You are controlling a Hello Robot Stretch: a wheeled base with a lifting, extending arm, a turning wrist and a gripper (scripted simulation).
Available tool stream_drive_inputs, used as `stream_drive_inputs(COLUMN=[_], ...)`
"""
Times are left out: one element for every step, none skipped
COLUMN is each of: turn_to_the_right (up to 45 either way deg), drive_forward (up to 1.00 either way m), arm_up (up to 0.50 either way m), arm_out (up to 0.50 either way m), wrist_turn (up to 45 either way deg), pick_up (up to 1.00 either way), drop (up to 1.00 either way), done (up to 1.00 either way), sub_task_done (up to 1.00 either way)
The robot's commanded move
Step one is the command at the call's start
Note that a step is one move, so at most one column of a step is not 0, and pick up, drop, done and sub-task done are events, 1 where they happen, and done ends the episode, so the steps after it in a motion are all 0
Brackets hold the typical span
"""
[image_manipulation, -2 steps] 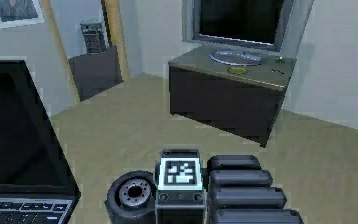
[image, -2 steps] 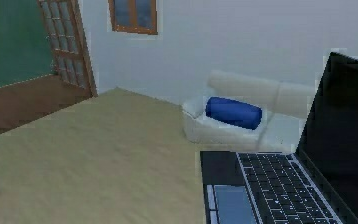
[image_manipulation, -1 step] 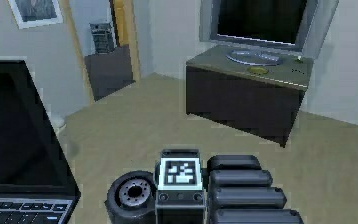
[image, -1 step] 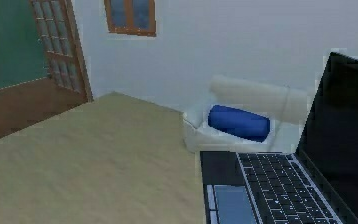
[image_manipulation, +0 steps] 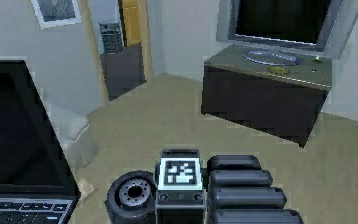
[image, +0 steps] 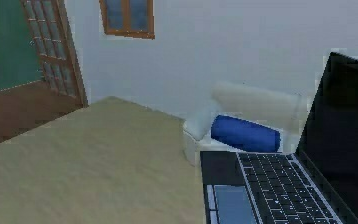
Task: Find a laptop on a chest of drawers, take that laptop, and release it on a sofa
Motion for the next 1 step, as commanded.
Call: stream_drive_inputs(turn_to_the_right=[30.0], drive_forward=[0.00], arm_up=[0.00], arm_out=[0.00], wrist_turn=[0.0], pick_up=[0.00], drop=[0.00], done=[0.00], sub_task_done=[0.00])
